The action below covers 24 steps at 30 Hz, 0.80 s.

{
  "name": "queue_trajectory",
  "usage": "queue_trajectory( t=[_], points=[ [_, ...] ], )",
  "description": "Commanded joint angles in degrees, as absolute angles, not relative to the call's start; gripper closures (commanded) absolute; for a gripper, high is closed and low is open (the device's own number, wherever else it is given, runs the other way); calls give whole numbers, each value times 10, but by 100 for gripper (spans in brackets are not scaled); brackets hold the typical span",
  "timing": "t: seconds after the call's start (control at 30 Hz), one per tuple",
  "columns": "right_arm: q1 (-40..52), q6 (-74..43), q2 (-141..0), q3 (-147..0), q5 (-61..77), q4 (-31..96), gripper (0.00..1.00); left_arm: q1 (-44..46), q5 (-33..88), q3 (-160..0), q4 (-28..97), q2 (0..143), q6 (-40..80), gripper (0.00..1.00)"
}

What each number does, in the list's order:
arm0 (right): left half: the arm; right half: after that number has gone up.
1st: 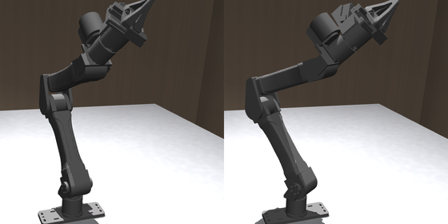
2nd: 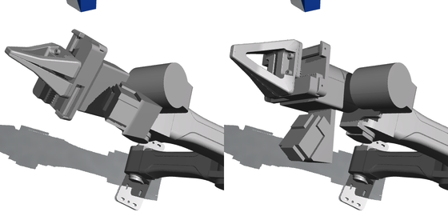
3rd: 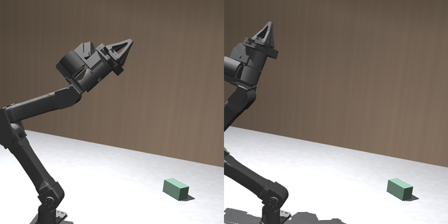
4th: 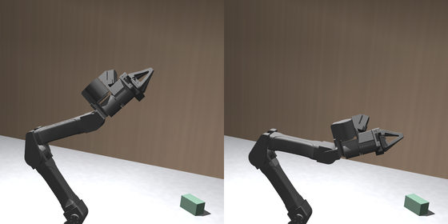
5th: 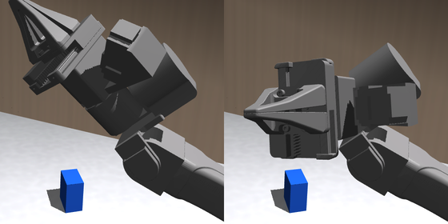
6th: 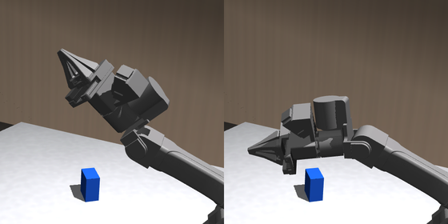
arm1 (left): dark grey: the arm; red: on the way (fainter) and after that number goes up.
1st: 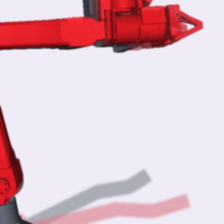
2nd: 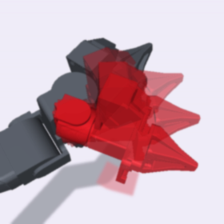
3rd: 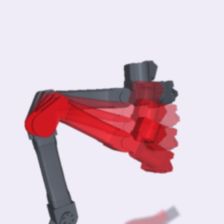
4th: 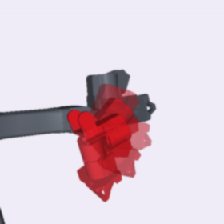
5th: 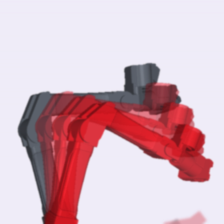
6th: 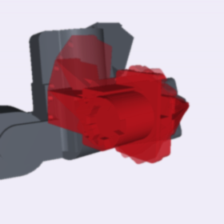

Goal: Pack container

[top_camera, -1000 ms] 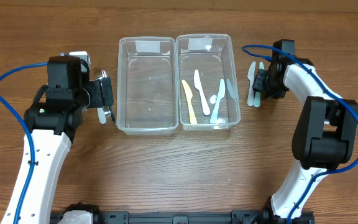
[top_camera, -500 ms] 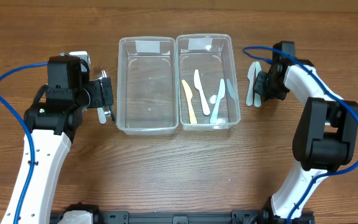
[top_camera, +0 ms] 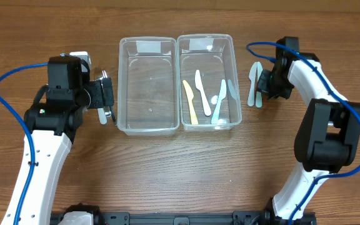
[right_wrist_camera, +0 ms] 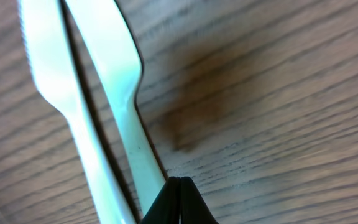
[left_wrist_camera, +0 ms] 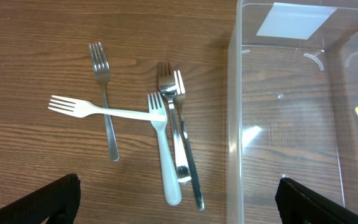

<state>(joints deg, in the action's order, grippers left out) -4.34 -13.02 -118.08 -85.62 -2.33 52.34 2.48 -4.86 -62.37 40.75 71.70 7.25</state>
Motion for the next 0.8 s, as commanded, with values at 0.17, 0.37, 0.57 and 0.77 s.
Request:
queue_trajectory(
  t=[0.17, 0.37, 0.57, 0.77],
  points=[
    [-42, -93, -1154, -873, 50, 504, 86, 23, -40, -639, 407, 720, 62, 0],
    [-38, -22, -1188, -867, 86, 476, 69, 23, -40, -639, 407, 720, 62, 0],
    [-38, -19, -1204, -866, 60, 457, 65, 23, -40, -639, 407, 720, 62, 0],
    [-38, -19, -1206, -859, 19, 444, 63, 23, -40, -639, 407, 720, 62, 0]
  ],
)
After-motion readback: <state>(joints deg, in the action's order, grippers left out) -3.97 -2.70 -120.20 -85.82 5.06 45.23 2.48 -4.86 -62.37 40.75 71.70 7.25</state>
